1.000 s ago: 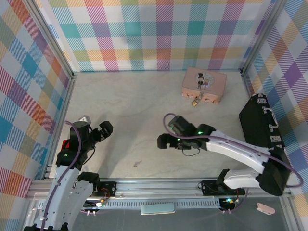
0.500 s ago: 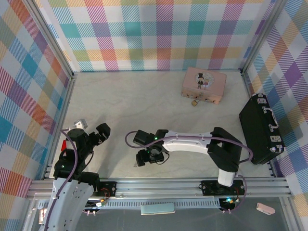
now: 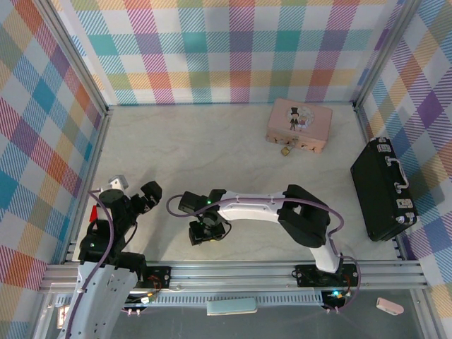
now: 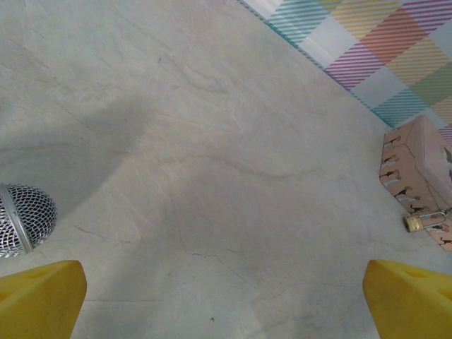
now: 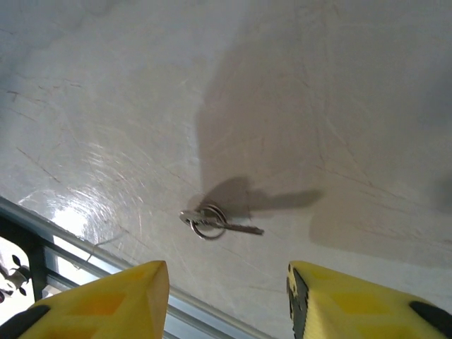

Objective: Unlock the padlock with the key

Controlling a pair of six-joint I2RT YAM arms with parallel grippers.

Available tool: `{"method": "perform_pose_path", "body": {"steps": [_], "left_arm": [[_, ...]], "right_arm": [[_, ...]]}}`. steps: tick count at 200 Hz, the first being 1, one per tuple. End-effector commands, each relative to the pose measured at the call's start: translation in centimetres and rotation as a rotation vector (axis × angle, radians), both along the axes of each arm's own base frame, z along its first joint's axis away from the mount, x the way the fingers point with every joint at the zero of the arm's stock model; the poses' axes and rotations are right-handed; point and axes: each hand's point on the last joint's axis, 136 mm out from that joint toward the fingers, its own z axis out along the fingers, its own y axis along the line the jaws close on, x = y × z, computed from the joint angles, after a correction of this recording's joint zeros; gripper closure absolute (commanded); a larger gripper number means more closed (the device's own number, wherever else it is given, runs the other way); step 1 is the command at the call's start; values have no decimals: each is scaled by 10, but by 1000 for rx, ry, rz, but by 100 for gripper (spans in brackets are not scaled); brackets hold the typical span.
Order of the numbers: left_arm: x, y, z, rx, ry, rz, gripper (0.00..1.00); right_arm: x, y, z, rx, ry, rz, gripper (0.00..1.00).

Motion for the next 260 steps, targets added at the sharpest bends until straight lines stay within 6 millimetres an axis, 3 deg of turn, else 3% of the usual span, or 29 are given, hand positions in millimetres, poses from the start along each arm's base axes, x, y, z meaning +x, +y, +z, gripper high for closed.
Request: {"method": "perform_pose_path", "body": {"steps": [1,109,146,179,204,231,260], "left_arm": [[-2,-1,-3,-2,1,-2,0],[-2,1,-1,3,-2,7,0],[-2,2,-2,8,2,14,0],[-3,3,-2,9,5,20,0],[-3,4,-3,11,8,22,0],[-3,4,-2,12,7,24,0],[-4,5,-3,12,11,31,0]], "right_arm": [[-6,-4,-4,-55,23,16,56],[4,-4,-18,-131,-16,22,64],[17,-2,-17,-155,-83,36,68],[34,-13,-17,-199,-149,45,72],[51,-20,-12,-215,-191,44,74],[62,-25,11,-185,-253,30,74],[39,-12,22,-59,-170,43,69]]}}
